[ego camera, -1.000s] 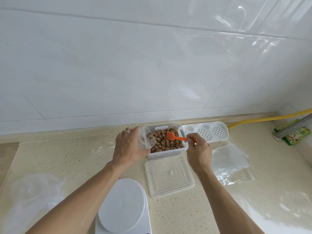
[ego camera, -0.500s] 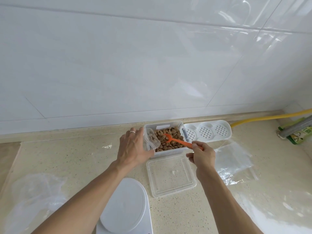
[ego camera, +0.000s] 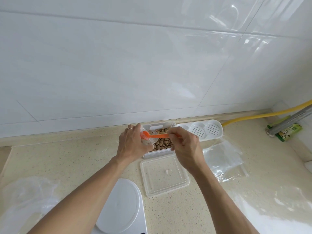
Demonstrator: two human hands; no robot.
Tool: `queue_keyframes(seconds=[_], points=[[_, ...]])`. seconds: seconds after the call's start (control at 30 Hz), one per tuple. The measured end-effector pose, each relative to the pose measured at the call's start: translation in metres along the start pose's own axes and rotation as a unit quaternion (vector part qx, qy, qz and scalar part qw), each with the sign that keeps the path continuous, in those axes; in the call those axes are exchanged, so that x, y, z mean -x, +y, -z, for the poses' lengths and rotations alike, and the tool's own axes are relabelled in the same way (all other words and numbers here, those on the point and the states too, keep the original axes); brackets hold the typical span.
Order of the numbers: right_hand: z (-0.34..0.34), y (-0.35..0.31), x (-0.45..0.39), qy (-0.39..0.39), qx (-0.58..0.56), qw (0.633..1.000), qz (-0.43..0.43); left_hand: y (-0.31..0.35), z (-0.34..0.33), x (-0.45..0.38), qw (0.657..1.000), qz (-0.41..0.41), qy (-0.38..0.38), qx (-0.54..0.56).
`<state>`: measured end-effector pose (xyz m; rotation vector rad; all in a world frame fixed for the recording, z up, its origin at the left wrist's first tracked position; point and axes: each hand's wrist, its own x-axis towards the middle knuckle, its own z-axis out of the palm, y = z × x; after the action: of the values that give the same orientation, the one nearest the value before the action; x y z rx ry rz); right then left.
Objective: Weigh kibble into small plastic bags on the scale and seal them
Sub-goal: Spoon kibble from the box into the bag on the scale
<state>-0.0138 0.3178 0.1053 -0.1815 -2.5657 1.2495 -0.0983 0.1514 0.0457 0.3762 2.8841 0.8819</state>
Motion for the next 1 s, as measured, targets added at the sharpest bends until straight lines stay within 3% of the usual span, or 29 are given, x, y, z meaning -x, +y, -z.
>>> queue_keyframes(seconds=[0.13,0.3,0.43,0.53,0.67,0.83,1.0], points=[[0.004,-0.002,-0.002,0.044,-0.011,0.999,0.01,-0.005,0.001,0.002,1.0,0.016,-0.009,0.017],[0.004,0.02,-0.007,0.154,-0.014,0.984,-0.086,-0.012,0.002,0.005,1.0,0.016,0.002,0.005],[-0.003,0.045,-0.006,0.125,0.13,0.977,-0.112,-0.017,0.003,0.009,1.0,-0.001,0.006,-0.021],[-0.014,0.051,-0.004,0.068,0.151,0.978,-0.124,-0.02,0.003,0.012,0.999,-0.014,0.006,-0.036],[-0.026,0.051,-0.003,0.027,0.056,0.975,-0.213,-0.023,0.003,0.015,0.999,-0.026,0.004,-0.048],[-0.021,0.054,-0.002,0.107,-0.124,0.913,-0.373,-0.023,0.004,0.015,0.997,-0.042,0.011,-0.07],[-0.013,0.054,-0.002,0.156,-0.218,0.867,-0.42,-0.019,0.003,0.009,0.994,-0.046,-0.002,-0.102]])
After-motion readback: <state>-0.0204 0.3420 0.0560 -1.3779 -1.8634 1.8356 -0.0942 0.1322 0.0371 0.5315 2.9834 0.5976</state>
